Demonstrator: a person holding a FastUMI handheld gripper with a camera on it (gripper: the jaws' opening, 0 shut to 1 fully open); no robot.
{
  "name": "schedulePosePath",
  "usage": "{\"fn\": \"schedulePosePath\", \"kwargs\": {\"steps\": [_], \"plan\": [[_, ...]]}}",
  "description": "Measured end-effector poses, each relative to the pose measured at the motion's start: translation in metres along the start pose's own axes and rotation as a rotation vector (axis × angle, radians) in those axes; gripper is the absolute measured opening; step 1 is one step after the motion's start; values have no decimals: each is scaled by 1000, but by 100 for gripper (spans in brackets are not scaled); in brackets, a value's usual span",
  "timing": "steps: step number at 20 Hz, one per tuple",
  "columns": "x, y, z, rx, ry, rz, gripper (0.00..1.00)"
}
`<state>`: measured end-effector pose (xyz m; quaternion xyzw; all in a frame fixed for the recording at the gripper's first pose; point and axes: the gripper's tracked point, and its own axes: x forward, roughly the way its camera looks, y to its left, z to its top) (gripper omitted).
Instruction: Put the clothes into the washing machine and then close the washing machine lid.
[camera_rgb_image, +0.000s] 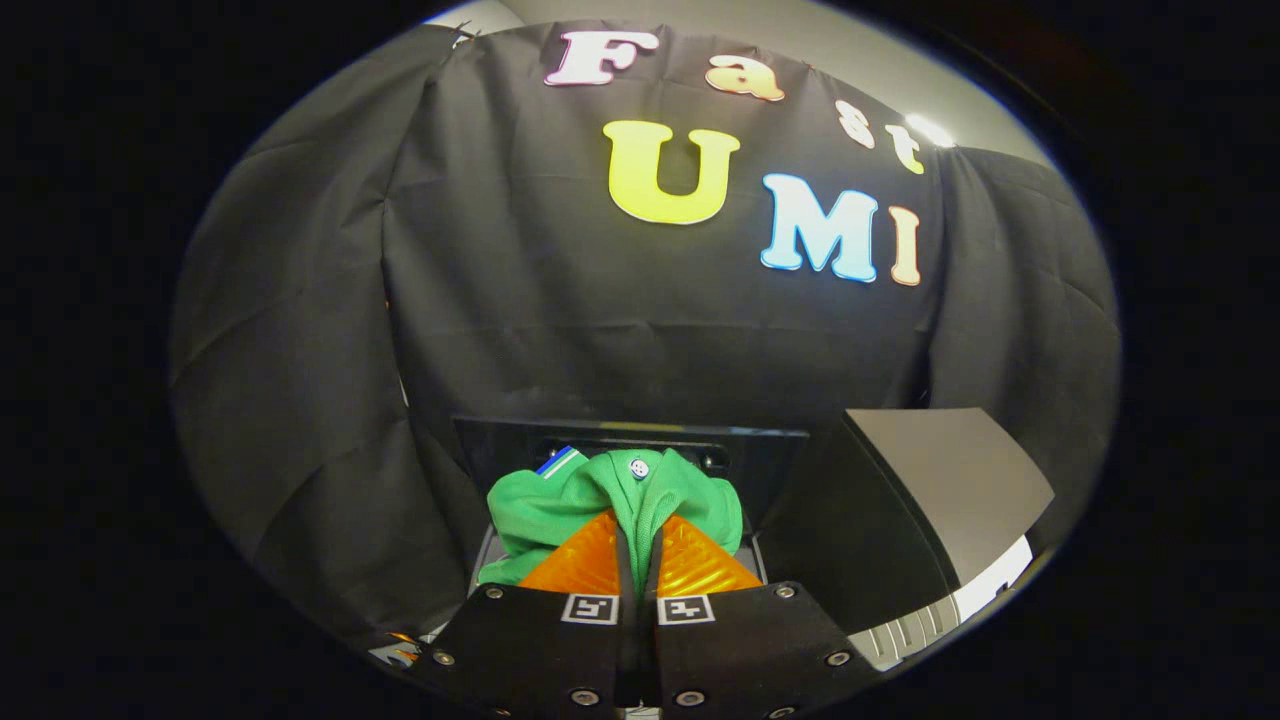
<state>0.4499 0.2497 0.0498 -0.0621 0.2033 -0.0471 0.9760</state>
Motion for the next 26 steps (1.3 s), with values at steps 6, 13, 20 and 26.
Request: {"fn": "schedulePosePath", "kwargs": {"steps": [6,13,20,26], "plan": [[31,7,-53,-29,93,-6,0],[61,15,-101,-63,175,1,0],[92,21,-145,-103,253,4,0],[120,25,-171,-98,309,9,0]]}}
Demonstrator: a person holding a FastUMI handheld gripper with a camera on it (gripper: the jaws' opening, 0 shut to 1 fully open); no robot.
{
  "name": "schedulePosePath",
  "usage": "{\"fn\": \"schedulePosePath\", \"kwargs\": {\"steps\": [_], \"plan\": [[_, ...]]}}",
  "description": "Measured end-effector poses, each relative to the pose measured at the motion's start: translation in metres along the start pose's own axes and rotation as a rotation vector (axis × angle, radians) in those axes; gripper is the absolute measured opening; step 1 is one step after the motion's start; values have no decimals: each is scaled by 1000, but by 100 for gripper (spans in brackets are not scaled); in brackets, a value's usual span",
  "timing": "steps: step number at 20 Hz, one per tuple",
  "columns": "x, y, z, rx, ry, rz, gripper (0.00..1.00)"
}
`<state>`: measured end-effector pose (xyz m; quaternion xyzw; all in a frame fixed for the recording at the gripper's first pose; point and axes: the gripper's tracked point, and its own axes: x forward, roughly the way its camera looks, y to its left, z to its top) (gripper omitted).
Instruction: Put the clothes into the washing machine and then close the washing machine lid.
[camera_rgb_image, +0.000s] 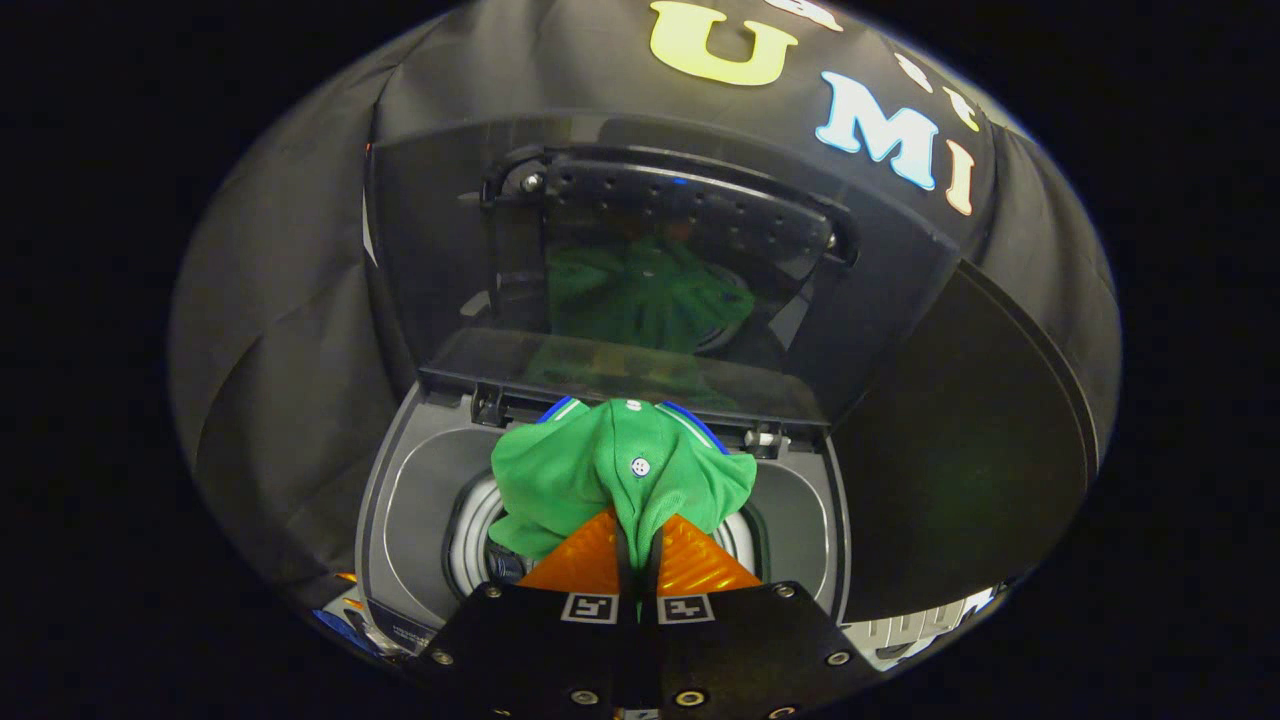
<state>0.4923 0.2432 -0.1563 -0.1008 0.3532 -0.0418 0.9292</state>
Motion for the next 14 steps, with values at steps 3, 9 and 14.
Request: {"fn": "schedulePosePath", "kwargs": {"steps": [3,9,14], "plan": [[21,3,-7,5,35,12,0],[46,17,-23,6,106,48,0],[59,24,-41,-4,155,67,0]]}}
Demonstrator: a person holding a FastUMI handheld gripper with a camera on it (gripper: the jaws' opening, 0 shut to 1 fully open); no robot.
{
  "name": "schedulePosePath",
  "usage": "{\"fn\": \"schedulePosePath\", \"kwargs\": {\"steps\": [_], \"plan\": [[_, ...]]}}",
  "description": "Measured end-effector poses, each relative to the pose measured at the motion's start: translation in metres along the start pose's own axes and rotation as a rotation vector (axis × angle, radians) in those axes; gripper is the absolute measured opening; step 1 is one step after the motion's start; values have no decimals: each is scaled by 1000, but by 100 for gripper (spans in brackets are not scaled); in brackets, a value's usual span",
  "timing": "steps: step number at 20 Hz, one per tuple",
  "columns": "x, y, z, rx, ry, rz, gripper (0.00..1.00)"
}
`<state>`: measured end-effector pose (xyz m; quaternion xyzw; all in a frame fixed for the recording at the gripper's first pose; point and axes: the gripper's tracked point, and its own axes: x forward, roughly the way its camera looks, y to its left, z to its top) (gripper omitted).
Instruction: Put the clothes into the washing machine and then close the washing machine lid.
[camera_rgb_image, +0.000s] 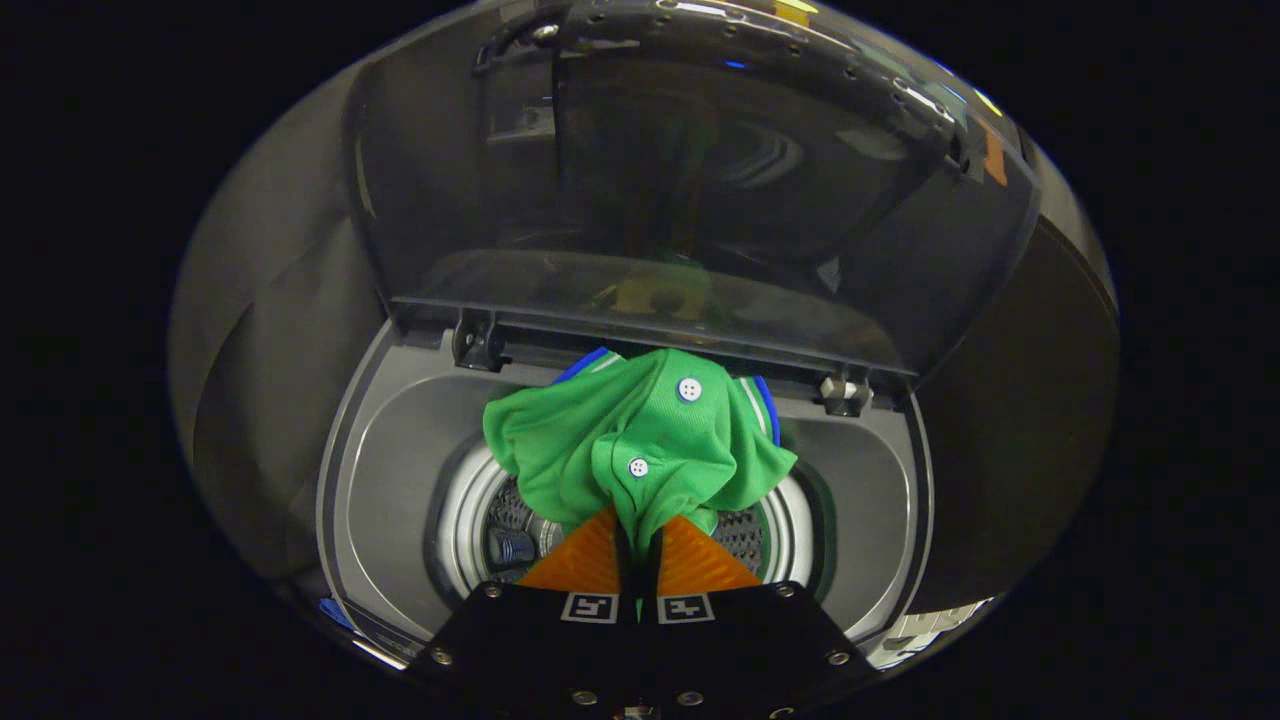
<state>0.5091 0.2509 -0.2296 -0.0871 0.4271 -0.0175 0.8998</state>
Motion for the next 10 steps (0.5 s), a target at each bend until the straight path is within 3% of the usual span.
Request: {"fn": "schedulePosePath", "kwargs": {"steps": [10], "plan": [[9,6,-20,-29,46,40,0]]}}
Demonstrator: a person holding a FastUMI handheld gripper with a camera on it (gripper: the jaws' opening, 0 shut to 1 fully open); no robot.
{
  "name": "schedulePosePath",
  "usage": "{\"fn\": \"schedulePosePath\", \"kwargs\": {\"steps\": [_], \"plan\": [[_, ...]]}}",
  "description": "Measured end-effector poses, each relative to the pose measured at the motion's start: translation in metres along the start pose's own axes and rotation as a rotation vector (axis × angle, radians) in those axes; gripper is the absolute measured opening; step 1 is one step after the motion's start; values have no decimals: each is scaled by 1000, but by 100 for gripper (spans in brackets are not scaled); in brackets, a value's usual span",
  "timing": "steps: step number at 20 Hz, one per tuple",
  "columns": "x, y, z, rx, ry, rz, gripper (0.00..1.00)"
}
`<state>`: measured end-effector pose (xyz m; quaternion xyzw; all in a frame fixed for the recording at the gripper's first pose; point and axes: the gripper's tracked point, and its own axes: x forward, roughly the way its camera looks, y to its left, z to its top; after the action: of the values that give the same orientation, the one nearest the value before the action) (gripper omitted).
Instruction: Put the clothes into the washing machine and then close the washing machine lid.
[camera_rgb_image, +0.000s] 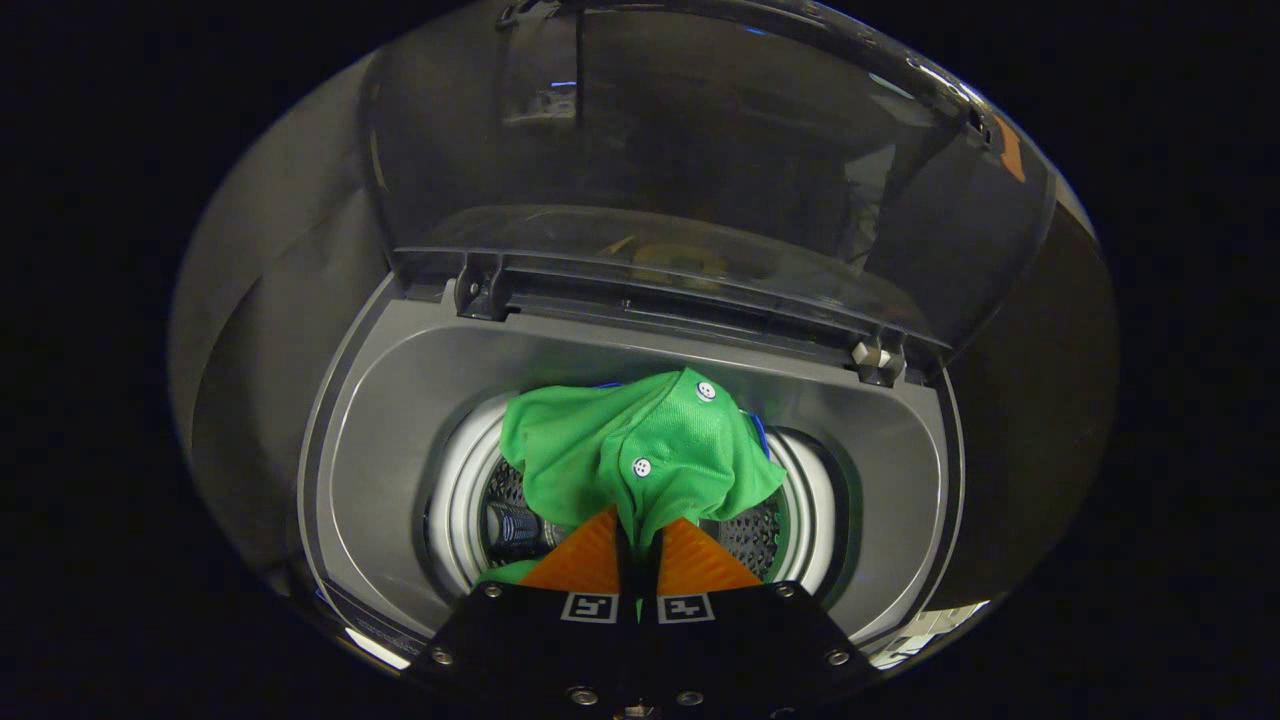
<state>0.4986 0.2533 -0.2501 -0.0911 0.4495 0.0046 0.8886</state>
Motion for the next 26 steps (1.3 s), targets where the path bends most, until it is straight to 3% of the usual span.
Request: {"fn": "schedulePosePath", "kwargs": {"steps": [3,7,15,26], "plan": [[1,-4,0,-25,-14,-25,5],[-11,-1,6,-10,-40,-7,97],[-35,-14,14,11,-90,-25,96],[-107,-42,52,60,-284,-79,96]]}}
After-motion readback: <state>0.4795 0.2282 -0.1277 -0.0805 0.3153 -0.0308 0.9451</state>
